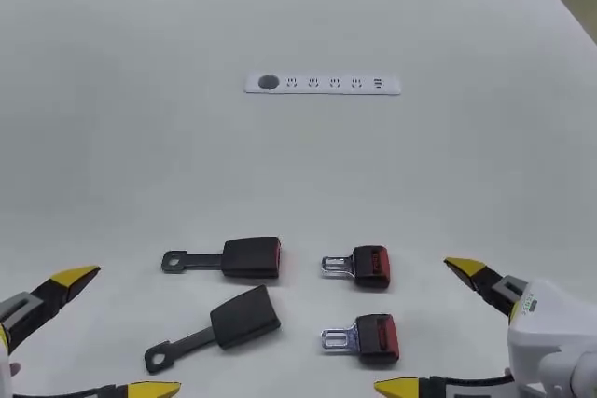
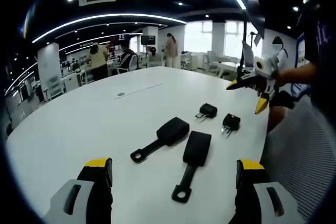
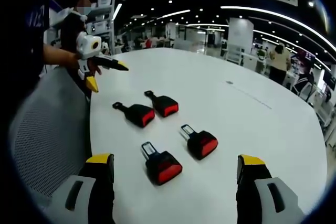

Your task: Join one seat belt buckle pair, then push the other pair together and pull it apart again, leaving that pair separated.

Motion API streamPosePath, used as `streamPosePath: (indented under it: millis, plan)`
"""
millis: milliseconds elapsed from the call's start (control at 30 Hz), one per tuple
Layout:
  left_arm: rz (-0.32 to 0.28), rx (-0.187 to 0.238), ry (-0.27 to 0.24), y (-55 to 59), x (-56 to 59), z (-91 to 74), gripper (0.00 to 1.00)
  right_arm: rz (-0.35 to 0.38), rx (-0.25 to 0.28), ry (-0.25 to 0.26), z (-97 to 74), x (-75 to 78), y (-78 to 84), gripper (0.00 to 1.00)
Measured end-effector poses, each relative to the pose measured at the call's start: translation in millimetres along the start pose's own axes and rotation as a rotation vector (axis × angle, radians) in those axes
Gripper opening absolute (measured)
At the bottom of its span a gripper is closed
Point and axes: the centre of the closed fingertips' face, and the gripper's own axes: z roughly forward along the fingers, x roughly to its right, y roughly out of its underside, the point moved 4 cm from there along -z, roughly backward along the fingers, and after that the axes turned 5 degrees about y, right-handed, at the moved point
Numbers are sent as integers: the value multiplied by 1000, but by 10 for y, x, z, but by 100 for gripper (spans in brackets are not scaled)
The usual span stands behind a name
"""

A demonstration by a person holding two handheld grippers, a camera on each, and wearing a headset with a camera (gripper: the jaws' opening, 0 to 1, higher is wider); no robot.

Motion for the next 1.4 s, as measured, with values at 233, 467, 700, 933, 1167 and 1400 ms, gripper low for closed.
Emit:
streamPosePath:
  millis: [233, 467, 700, 933, 1167, 1400]
  plan:
    - [-5, -5, 7, 20, -4, 5, 100, -16, -15, -7, -3, -4, 31, 99]
    - [-1, -6, -1, 34, -31, -12, 100, -17, -16, -8, -2, 7, 39, 99]
    - [8, -21, 15, 26, 13, 31, 100, -20, -18, -18, 8, -10, 40, 99]
    - [20, -41, 36, 31, 18, 110, 100, -53, -35, -39, 17, -18, 60, 96]
    - [41, -61, 75, 67, 20, 224, 97, -77, -51, -62, 58, -18, 91, 91]
    - [74, -99, 121, 53, 81, 369, 89, -119, -70, -87, 113, -31, 126, 83]
